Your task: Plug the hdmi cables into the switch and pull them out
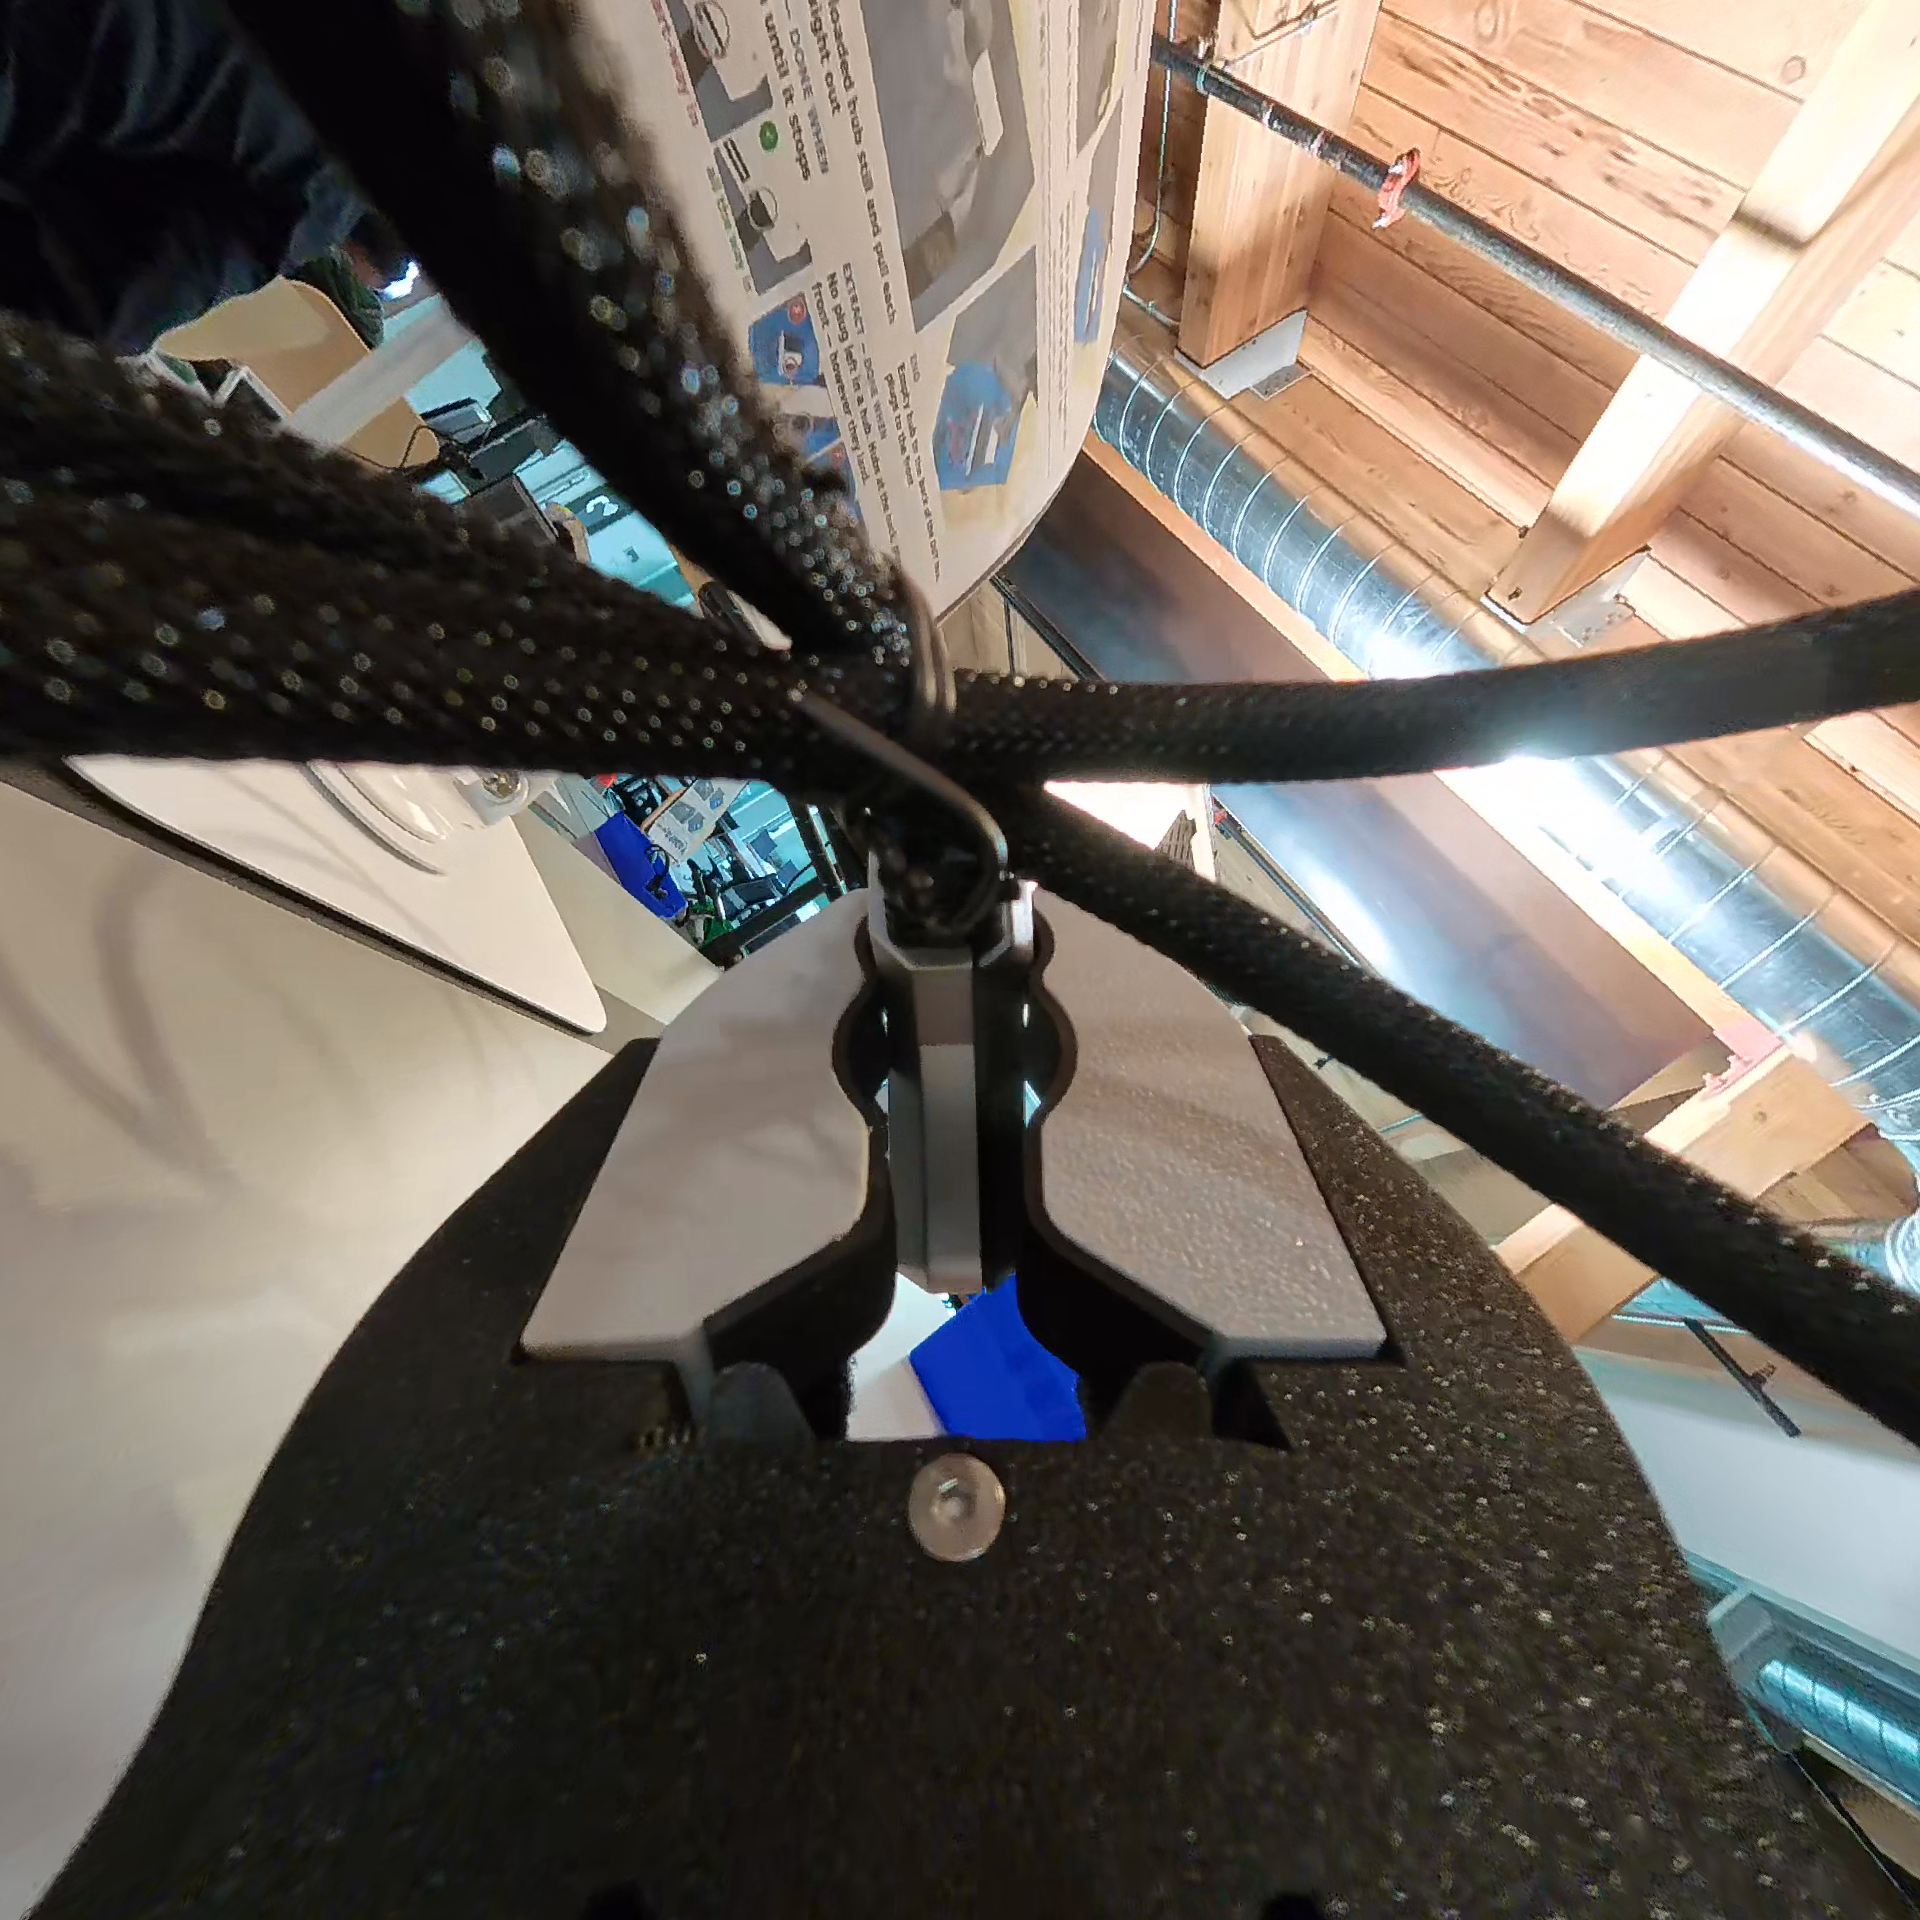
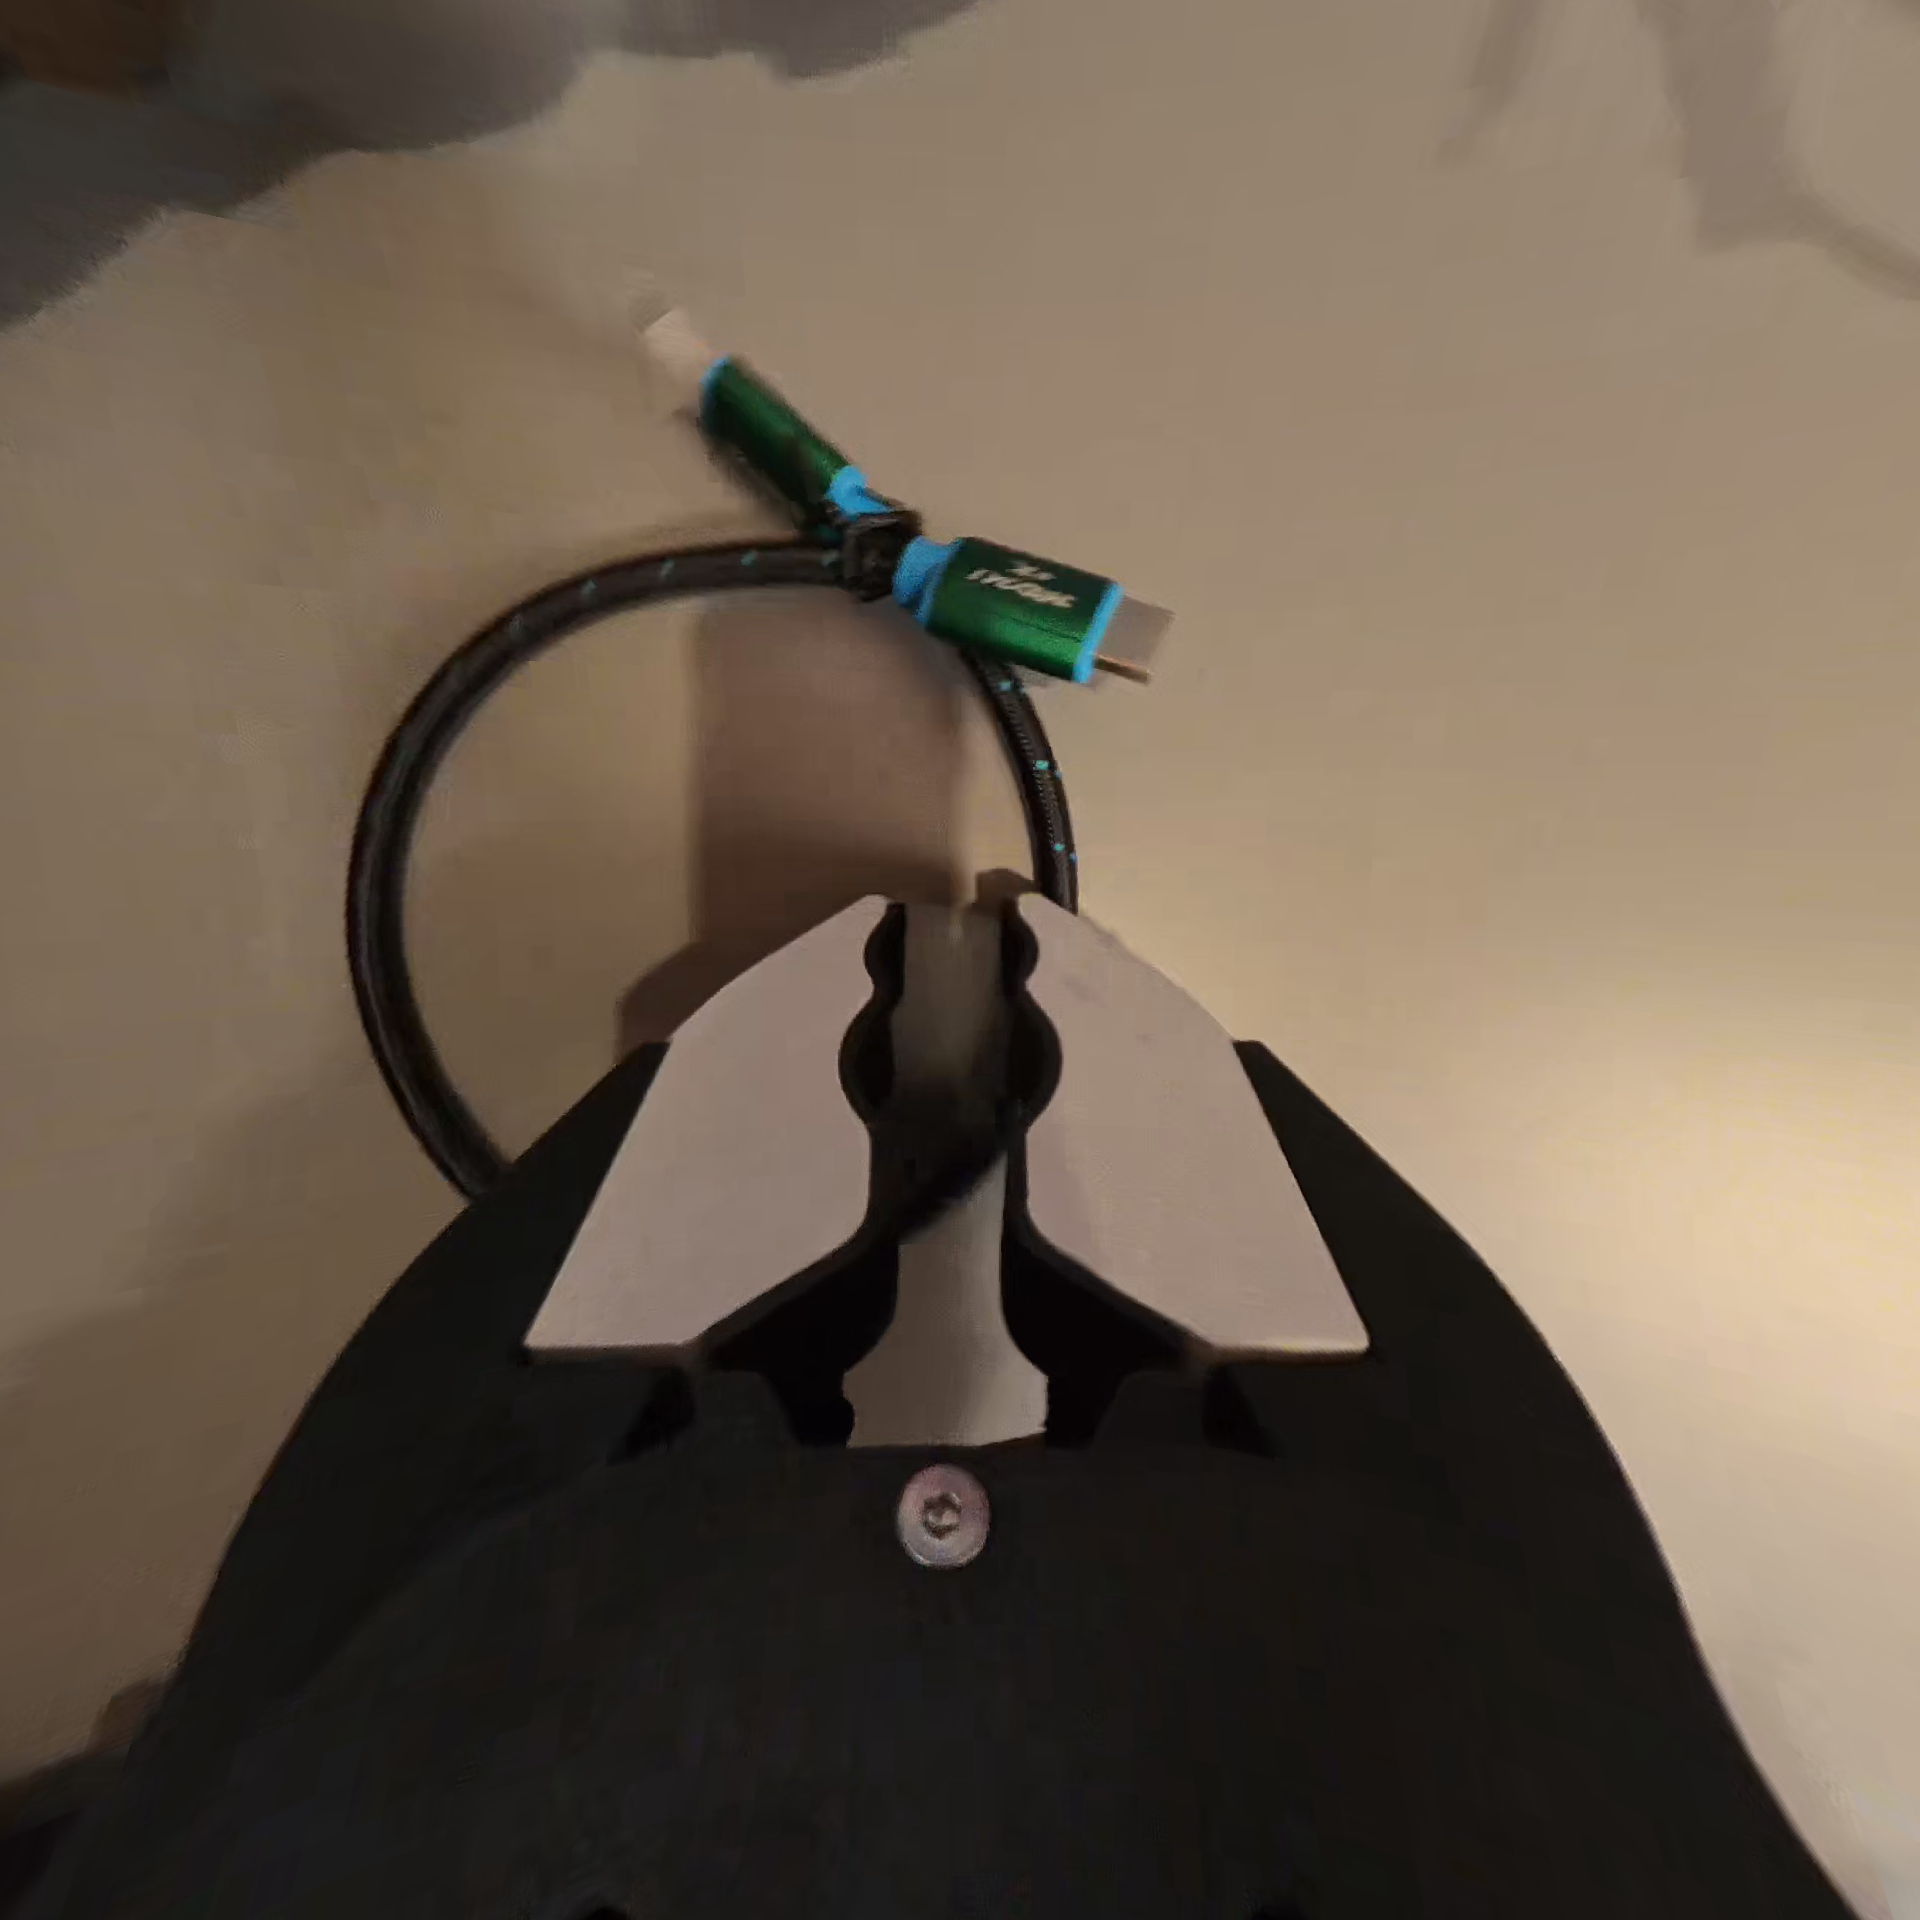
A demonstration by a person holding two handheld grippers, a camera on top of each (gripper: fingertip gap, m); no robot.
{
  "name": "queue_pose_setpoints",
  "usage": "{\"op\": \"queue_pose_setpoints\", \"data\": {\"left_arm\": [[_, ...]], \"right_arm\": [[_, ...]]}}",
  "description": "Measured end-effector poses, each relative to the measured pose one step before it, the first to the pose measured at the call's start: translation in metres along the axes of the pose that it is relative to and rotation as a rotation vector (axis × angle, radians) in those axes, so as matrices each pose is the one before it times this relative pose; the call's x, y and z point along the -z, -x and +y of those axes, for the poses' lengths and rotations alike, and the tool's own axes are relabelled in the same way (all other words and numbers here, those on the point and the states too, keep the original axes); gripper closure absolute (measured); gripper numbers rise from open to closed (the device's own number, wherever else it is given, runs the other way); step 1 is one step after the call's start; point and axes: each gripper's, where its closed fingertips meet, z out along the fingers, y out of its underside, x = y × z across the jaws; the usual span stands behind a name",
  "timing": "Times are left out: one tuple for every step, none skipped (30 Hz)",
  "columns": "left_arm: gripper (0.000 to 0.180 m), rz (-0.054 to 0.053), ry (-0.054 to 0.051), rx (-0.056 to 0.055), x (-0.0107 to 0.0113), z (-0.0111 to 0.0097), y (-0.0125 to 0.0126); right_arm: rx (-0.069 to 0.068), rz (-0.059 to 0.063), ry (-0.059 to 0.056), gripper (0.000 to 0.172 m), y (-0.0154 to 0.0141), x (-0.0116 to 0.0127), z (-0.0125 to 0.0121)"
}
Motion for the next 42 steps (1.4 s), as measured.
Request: {"op": "queue_pose_setpoints", "data": {"left_arm": [[0.159,-0.0002,0.0054,-0.0024,-0.00094,0.00167,-0.00026],[0.159,-0.0002,0.0033,-0.0008,-0.00073,0.00131,-0.00015],[0.159,0.0007,0.0019,0.0016,-0.00063,0.00096,-0.00010],[0.159,0.0016,0.0017,0.0037,-0.00067,0.00097,0.00000],[0.159,0.0018,0.0024,0.0038,-0.00062,0.00105,-0.00003],[0.159,0.0008,0.0029,0.0023,-0.00069,0.00111,-0.00011],[0.159,-0.0005,0.0034,0.0007,-0.00056,0.00111,0.00005],[0.159,-0.0024,0.0031,-0.0006,-0.00064,0.00111,0.00016],[0.159,-0.0048,0.0019,-0.0019,-0.00052,0.00109,0.00041],[0.159,-0.0058,0.0014,-0.0029,-0.00066,0.00094,0.00057],[0.159,-0.0058,0.0020,-0.0029,-0.00055,0.00105,0.00052],[0.159,-0.0053,0.0023,-0.0029,-0.00061,0.00092,0.00055],[0.159,-0.0041,0.0030,-0.0017,-0.00054,0.00092,0.00046],[0.159,-0.0025,0.0031,0.0000,-0.00065,0.00077,0.00039],[0.159,-0.0011,0.0027,0.0013,-0.00057,0.00059,0.00036],[0.159,0.0000,0.0019,0.0016,-0.00034,0.00033,0.00027],[0.159,0.0000,0.0006,0.0022,-0.00027,0.00017,0.00027],[0.159,-0.0004,-0.0005,0.0019,-0.00021,0.00000,0.00031],[0.159,-0.0005,-0.0002,0.0011,-0.00026,-0.00001,0.00043],[0.159,-0.0004,0.0009,0.0002,-0.00033,0.00021,0.00015],[0.159,0.0000,0.0019,-0.0005,-0.00043,0.00033,0.00010],[0.159,0.0004,0.0028,-0.0002,-0.00036,0.00045,0.00002],[0.159,0.0007,0.0030,0.0005,-0.00020,0.00073,-0.00001],[0.159,0.0004,0.0029,0.0017,-0.00025,0.00071,0.00007],[0.159,0.0003,0.0034,0.0029,-0.00029,0.00076,0.00029],[0.159,0.0002,0.0045,0.0035,-0.00040,0.00101,0.00027],[0.159,-0.0004,0.0057,0.0034,-0.00039,0.00111,0.00042],[0.159,-0.0024,0.0071,0.0031,-0.00055,0.00135,0.00077],[0.159,-0.0046,0.0081,0.0023,-0.00058,0.00162,0.00095],[0.159,-0.0055,0.0079,0.0019,-0.00050,0.00155,0.00119],[0.159,-0.0046,0.0074,0.0035,-0.00052,0.00168,0.00120],[0.159,-0.0013,0.0069,0.0054,-0.00061,0.00147,0.00083],[0.159,0.0025,0.0061,0.0089,-0.00050,0.00118,0.00056],[0.159,0.0053,0.0050,0.0133,-0.00050,0.00091,0.00050],[0.159,0.0058,0.0047,0.0148,-0.00018,0.00062,0.00056],[0.159,0.0036,0.0045,0.0139,-0.00012,0.00048,0.00091],[0.159,0.0007,0.0061,0.0127,0.00001,0.00051,0.00121],[0.159,-0.0023,0.0090,0.0114,-0.00011,0.00069,0.00163],[0.159,-0.0049,0.0140,0.0098,-0.00031,0.00119,0.00198],[0.159,-0.0069,0.0170,0.0058,-0.00038,0.00150,0.00206],[0.159,-0.0089,0.0189,0.0022,-0.00061,0.00185,0.00196],[0.159,-0.0092,0.0206,-0.0011,-0.00079,0.00238,0.00182]], "right_arm": [[-0.0107,0.1095,-0.0142,0.148,-0.02053,0.00306,0.00033],[-0.0165,0.1188,-0.0214,0.145,-0.02147,0.00262,-0.00130],[-0.0255,0.0794,-0.0289,0.145,-0.01566,0.00196,-0.00318],[-0.0333,0.0313,-0.0445,0.146,-0.00807,0.00236,-0.00626],[-0.0413,0.0081,-0.0589,0.148,-0.00400,0.00346,-0.00912],[-0.0483,0.0014,-0.0617,0.149,-0.00227,0.00366,-0.01036],[-0.0541,0.0031,-0.0569,0.150,-0.00167,0.00282,-0.00993],[-0.0604,0.0097,-0.0433,0.150,-0.00187,0.00071,-0.00766],[-0.0550,0.0154,-0.0205,0.147,-0.00174,-0.00184,-0.00375],[-0.0357,0.0282,0.0014,0.145,-0.00250,-0.00392,0.00059],[-0.0126,0.0374,0.0119,0.141,-0.00305,-0.00534,0.00307],[-0.0017,0.0394,0.0132,0.139,-0.00279,-0.00593,0.00375],[-0.0028,0.0326,0.0112,0.136,-0.00165,-0.00593,0.00338],[-0.0042,0.0209,0.0111,0.133,0.00014,-0.00531,0.00290],[0.0013,0.0069,0.0133,0.130,0.00245,-0.00464,0.00235],[0.0078,0.0044,0.0150,0.129,0.00300,-0.00343,0.00171],[0.0119,0.0105,0.0104,0.130,0.00211,-0.00221,0.00016],[0.0116,0.0166,0.0046,0.130,0.00089,-0.00119,-0.00097],[0.0141,0.0217,0.0143,0.131,-0.00042,-0.00111,0.00052],[0.0203,0.0267,0.0250,0.133,-0.00178,-0.00176,0.00264],[0.0188,0.0102,0.0087,0.138,-0.00008,-0.00128,0.00109],[0.0064,-0.0033,0.0008,0.140,0.00094,-0.00086,0.00029],[-0.0048,-0.0078,0.0016,0.140,0.00044,-0.00048,0.00023],[-0.0079,-0.0125,0.0004,0.141,0.00031,-0.00031,0.00021],[-0.0098,-0.0180,-0.0006,0.141,0.00037,-0.00020,0.00032],[-0.0126,-0.0207,0.0010,0.142,0.00042,-0.00009,0.00073],[-0.0069,-0.0207,0.0025,0.142,0.00061,0.00003,0.00069],[0.0069,-0.0177,0.0023,0.143,0.00080,0.00047,0.00071],[0.0139,-0.0151,0.0026,0.144,0.00095,0.00061,0.00064],[0.0215,-0.0217,0.0007,0.145,0.00239,0.00067,0.00020],[0.0353,-0.0318,-0.0049,0.147,0.00432,0.00078,-0.00034],[0.0401,-0.0281,-0.0082,0.147,0.00422,0.00081,-0.00080],[0.0458,-0.0183,-0.0103,0.148,0.00330,0.00092,-0.00103],[0.0557,-0.0077,-0.0130,0.149,0.00212,0.00119,-0.00146],[0.0548,0.0017,-0.0118,0.151,0.00096,0.00176,-0.00153],[0.0530,0.0024,-0.0154,0.152,0.00083,0.00209,-0.00224],[0.0585,0.0014,-0.0261,0.153,0.00158,0.00241,-0.00345],[0.0619,0.0010,-0.0340,0.153,0.00225,0.00255,-0.00468],[0.0571,-0.0003,-0.0339,0.153,0.00258,0.00216,-0.00492],[0.0396,0.0058,-0.0255,0.153,0.00122,0.00133,-0.00441],[0.0263,0.0096,-0.0197,0.153,0.00027,0.00047,-0.00404],[0.0224,0.0071,-0.0194,0.153,0.00038,-0.00011,-0.00405]]}}
